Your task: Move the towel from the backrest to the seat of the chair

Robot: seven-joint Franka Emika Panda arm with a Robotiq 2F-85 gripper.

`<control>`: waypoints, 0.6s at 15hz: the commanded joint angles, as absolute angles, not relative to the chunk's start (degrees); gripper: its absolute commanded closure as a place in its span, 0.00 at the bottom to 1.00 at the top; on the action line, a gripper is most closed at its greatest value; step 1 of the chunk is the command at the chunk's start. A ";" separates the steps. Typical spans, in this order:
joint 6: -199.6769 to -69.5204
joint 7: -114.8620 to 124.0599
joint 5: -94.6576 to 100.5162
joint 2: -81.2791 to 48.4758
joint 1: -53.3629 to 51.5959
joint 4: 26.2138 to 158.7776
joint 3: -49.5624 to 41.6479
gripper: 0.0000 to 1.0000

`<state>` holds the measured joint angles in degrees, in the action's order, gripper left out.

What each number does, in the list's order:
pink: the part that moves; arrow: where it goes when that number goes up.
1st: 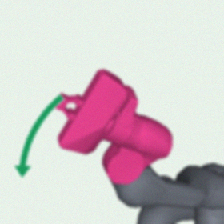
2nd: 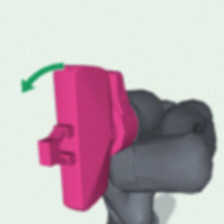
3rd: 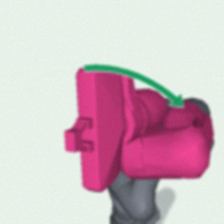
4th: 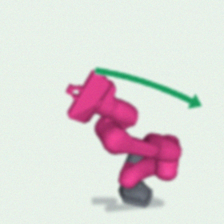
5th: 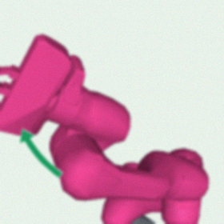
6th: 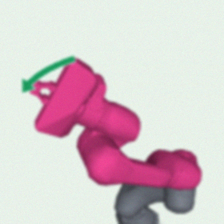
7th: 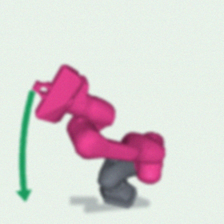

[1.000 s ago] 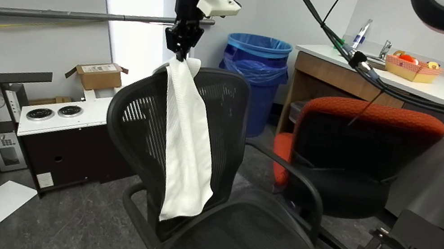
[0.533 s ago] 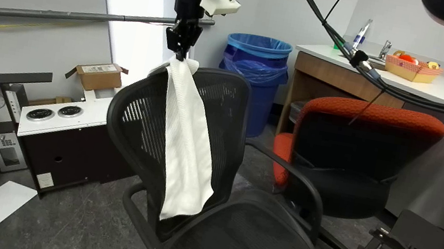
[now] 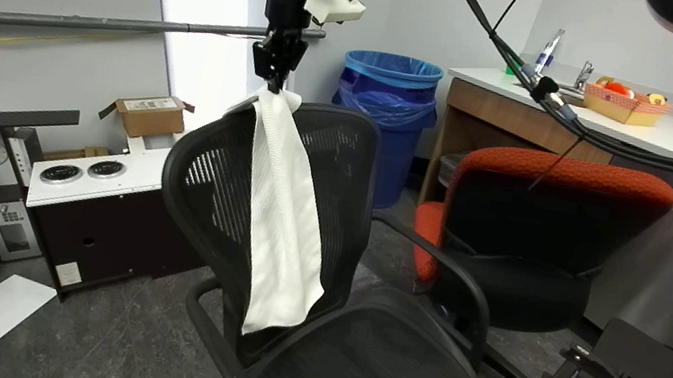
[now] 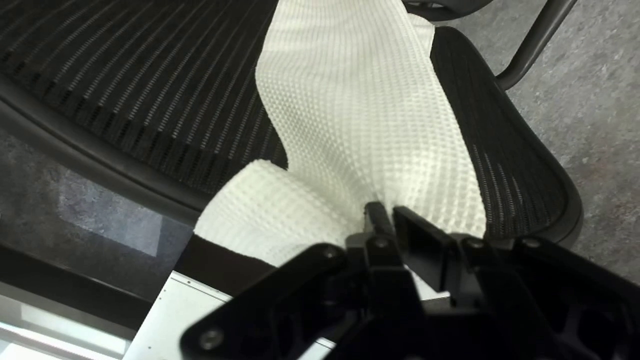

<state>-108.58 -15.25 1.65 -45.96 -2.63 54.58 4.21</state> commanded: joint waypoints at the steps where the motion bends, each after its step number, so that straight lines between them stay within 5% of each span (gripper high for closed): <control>1: -108.58 -15.25 1.65 -45.96 -2.63 54.58 4.21 0.90; 9: -112.55 -15.81 1.43 -46.08 -2.83 61.28 4.67 0.97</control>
